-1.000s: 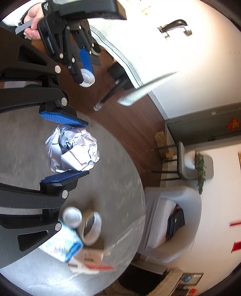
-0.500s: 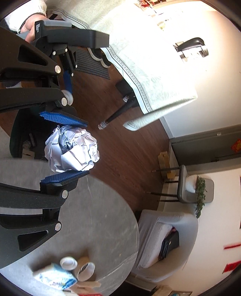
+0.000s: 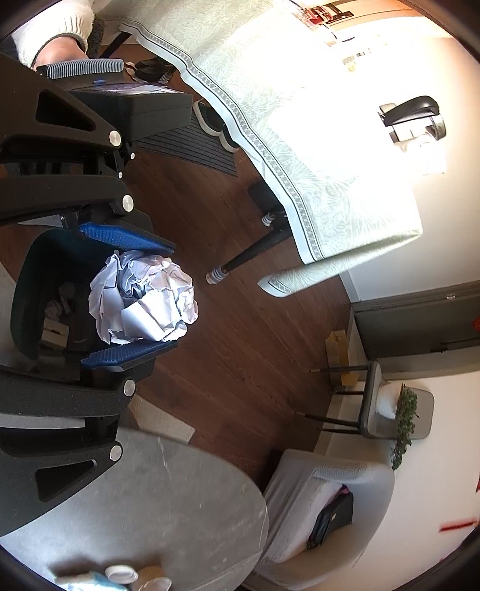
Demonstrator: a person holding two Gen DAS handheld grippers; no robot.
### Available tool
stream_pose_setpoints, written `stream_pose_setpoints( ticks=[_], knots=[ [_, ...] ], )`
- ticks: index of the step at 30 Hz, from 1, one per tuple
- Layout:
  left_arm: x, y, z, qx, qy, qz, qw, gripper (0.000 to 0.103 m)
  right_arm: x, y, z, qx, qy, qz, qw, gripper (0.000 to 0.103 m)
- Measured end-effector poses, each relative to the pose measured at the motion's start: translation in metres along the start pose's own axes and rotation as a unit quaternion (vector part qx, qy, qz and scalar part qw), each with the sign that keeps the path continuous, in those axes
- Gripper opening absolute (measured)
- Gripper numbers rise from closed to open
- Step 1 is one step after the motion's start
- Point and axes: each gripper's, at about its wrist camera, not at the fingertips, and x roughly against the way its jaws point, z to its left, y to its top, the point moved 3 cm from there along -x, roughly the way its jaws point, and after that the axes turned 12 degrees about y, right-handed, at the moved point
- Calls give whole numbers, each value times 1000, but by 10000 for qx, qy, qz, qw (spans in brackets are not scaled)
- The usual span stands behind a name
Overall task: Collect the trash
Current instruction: 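Carry the lid and paper ball over the green bin and open both tools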
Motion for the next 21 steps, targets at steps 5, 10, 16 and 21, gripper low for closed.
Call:
stream_pose_setpoints(
  ticks=[5,10,16,21],
  knots=[
    [1,0,17,111,41,-46,9999,53,-18,1,4,3,31,148,9999,46],
    [7,0,32,215,59,-152,9996,53,-35,1,9,7,21,291,9996,46],
    [17,2,47,338,35,-267,9991,50,-52,-1,15,50,46,423,9991,46],
    [23,3,56,398,63,-363,9985,42,-63,-5,17,69,45,552,9984,46]
  ],
)
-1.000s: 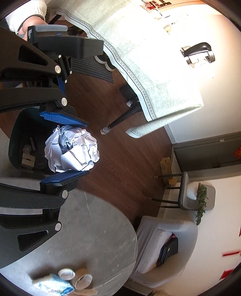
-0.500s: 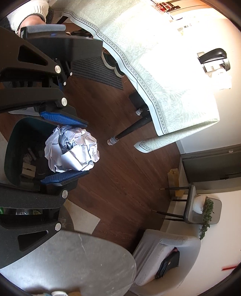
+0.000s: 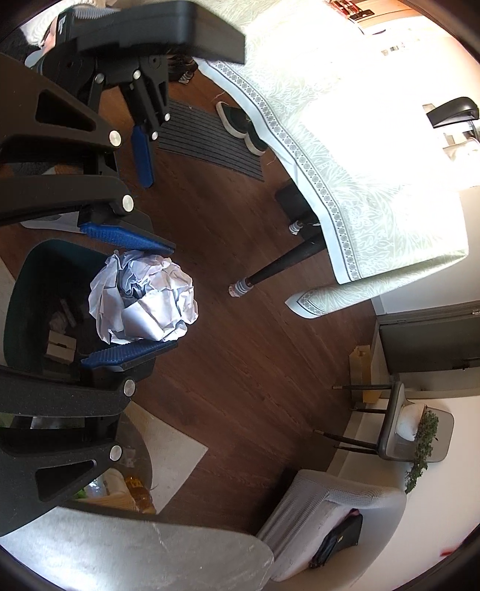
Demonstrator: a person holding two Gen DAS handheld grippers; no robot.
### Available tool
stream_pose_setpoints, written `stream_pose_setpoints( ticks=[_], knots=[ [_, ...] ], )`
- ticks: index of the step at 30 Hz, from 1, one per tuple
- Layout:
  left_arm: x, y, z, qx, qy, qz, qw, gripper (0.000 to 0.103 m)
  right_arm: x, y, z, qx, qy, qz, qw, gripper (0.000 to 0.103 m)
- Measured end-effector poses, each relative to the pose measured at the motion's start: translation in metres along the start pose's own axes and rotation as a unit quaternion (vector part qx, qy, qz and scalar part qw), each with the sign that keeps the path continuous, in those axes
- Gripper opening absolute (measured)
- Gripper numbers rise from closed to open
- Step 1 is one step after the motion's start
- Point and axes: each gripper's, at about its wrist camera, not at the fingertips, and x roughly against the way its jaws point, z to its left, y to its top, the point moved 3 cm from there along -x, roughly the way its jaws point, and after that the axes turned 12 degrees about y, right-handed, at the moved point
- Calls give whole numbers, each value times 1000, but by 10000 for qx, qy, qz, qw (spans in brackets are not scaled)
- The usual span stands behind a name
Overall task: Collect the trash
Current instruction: 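Carry the lid and paper ball over the green bin and open both tools, then move both tools back from the bin to the table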
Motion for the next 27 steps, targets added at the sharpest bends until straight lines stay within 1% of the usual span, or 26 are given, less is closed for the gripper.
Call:
stream_pose_setpoints(
  ticks=[1,3,7,14,20,27],
  knots=[
    [1,1,2,17,-7,-20,10000,41,-3,-2,-1,-3,-6,45,10000,46],
    [2,2,4,35,-18,-40,10000,35,-10,-6,-2,-11,-31,145,9999,46],
    [10,7,6,51,-40,-153,9999,29,-25,-18,-8,-73,-94,380,9992,46],
    [27,18,8,100,-55,-443,9990,29,-46,-40,-17,-167,-205,735,9969,46],
    [37,26,9,203,-89,-568,9981,28,-65,-60,-25,-258,-269,1043,9938,46],
    [53,37,1,301,-238,-815,9959,28,-94,-95,-35,-294,-399,1612,9857,47]
  ],
)
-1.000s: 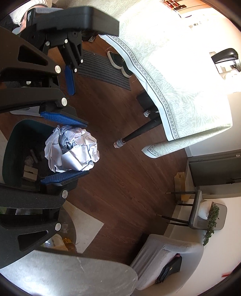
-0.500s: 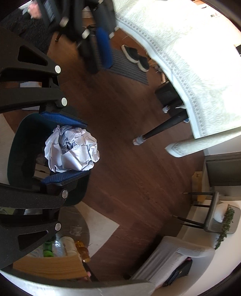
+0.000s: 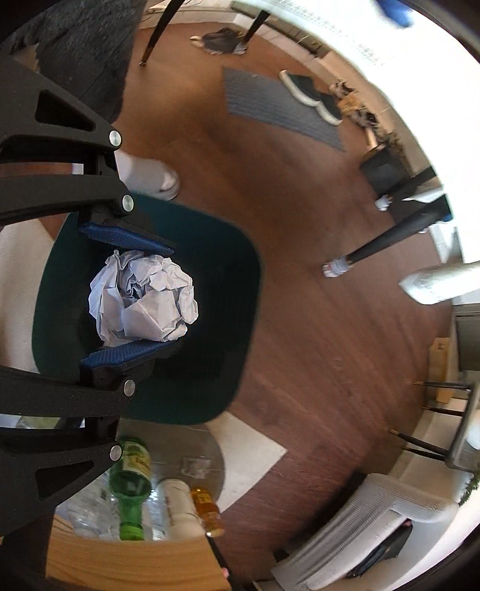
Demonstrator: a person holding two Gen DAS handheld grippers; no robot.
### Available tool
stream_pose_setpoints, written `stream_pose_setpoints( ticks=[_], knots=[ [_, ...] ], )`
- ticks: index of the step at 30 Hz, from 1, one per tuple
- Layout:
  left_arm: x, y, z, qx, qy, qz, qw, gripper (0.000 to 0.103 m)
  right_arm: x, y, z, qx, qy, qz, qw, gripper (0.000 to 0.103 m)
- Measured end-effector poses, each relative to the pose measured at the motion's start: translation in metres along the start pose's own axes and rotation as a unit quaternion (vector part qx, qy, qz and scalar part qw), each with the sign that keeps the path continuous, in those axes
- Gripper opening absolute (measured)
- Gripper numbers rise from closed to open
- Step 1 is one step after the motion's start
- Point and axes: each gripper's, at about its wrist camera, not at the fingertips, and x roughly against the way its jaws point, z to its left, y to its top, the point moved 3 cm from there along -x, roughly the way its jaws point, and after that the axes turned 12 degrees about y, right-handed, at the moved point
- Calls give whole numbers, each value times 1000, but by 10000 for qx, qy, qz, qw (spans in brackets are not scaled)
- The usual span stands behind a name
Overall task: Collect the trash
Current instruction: 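Move both tools back from the bin to the table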
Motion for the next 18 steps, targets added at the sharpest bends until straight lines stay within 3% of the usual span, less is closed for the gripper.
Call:
stream_pose_setpoints(
  ticks=[10,13,18],
  knots=[
    [12,15,-17,98,-258,-306,9991,28,-38,-33,-24,-76,-262,611,9978,50],
    [15,18,-23,114,-315,-387,9987,28,-39,-41,-28,-91,-300,654,9974,57],
    [15,24,-30,161,-452,-446,9979,28,-27,-47,-26,-67,-249,571,9980,58]
  ],
)
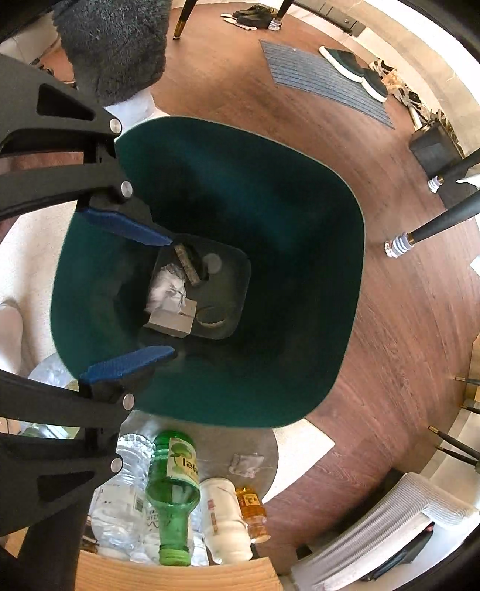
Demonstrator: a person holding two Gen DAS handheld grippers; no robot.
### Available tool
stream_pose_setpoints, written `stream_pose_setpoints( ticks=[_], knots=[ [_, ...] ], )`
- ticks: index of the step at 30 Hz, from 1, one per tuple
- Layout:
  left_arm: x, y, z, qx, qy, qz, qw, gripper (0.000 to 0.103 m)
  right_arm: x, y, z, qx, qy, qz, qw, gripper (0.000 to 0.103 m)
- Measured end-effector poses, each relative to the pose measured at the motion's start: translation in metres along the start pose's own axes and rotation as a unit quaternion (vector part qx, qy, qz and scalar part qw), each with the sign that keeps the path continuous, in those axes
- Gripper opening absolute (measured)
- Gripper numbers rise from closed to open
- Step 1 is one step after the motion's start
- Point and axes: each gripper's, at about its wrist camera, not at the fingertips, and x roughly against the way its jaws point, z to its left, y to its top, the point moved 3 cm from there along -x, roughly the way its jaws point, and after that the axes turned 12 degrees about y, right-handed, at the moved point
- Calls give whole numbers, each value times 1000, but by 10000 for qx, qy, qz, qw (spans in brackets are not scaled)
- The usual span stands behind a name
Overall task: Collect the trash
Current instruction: 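Move both tools back from the bin to the table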
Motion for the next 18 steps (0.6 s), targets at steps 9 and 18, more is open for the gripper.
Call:
stream_pose_setpoints(
  ticks=[9,18],
  knots=[
    [-1,9,-13,28,30,-155,9999,28,70,5,31,349,552,-812,9946,58],
    [-1,15,-22,73,274,-388,9988,32,173,15,51,642,723,-2006,9749,53]
  ],
)
